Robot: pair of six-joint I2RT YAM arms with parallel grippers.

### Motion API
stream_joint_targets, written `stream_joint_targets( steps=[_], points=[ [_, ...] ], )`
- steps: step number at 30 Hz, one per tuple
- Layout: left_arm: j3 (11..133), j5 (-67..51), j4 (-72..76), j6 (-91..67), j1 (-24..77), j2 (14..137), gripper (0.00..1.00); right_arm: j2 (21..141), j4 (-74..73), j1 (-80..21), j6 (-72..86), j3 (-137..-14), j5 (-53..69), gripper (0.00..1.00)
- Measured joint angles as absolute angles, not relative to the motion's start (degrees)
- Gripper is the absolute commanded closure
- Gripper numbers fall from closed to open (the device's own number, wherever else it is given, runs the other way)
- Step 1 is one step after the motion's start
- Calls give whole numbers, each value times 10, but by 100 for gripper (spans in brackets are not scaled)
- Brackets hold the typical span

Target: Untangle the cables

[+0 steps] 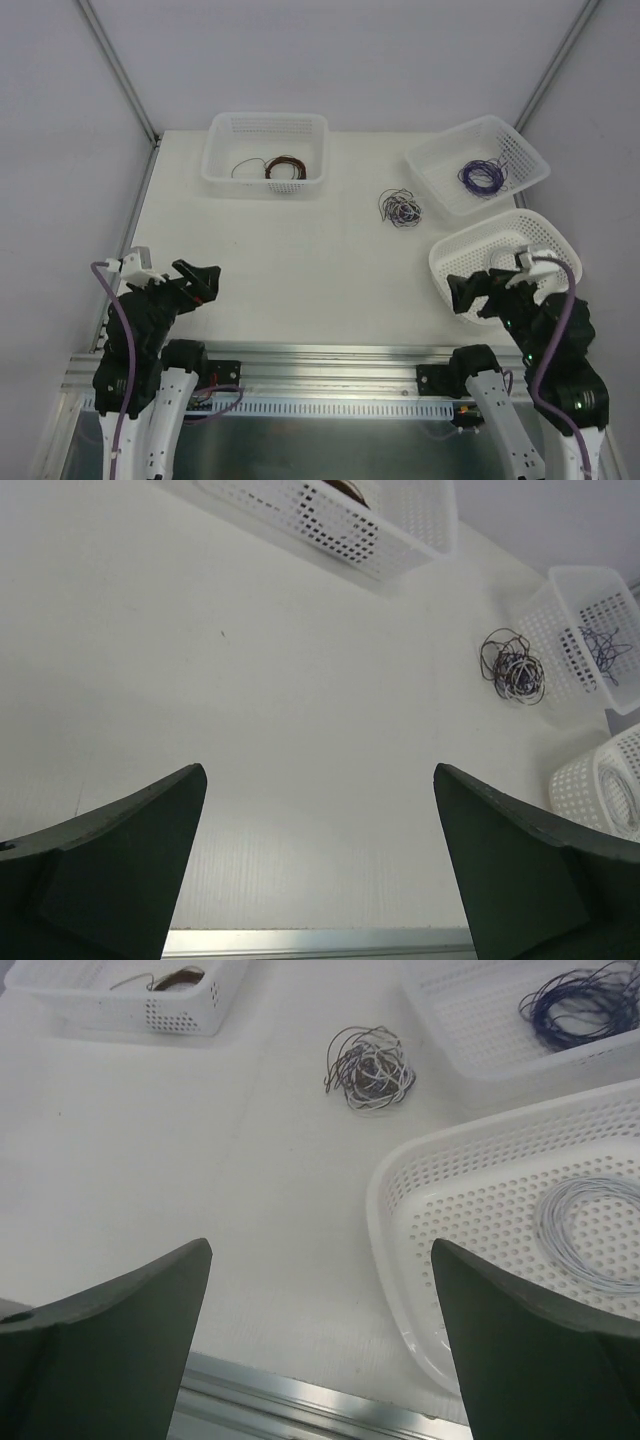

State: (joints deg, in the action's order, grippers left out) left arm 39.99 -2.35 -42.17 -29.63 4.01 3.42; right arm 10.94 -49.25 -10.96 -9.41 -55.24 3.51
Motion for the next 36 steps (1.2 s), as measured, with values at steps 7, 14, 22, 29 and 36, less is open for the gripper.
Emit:
stream_joint_targets(
  steps=[7, 14, 22, 29, 36],
  points=[
    [387, -56, -385, -299, 40, 183, 1, 362, -432, -110, -66, -561, 65, 3],
    [314, -113, -314, -271, 40, 219, 1, 615, -296, -110, -33, -562, 47, 7],
    [300, -148, -272, -248, 40, 210, 1, 830, -151, -109, 8, -610, -3, 15],
    [295, -150, -266, -246, 40, 194, 1, 976, -78, -110, 35, -680, -44, 20],
    [291, -156, -261, -246, 40, 190, 1, 1075, -74, -129, 46, -719, -57, 35]
  ],
)
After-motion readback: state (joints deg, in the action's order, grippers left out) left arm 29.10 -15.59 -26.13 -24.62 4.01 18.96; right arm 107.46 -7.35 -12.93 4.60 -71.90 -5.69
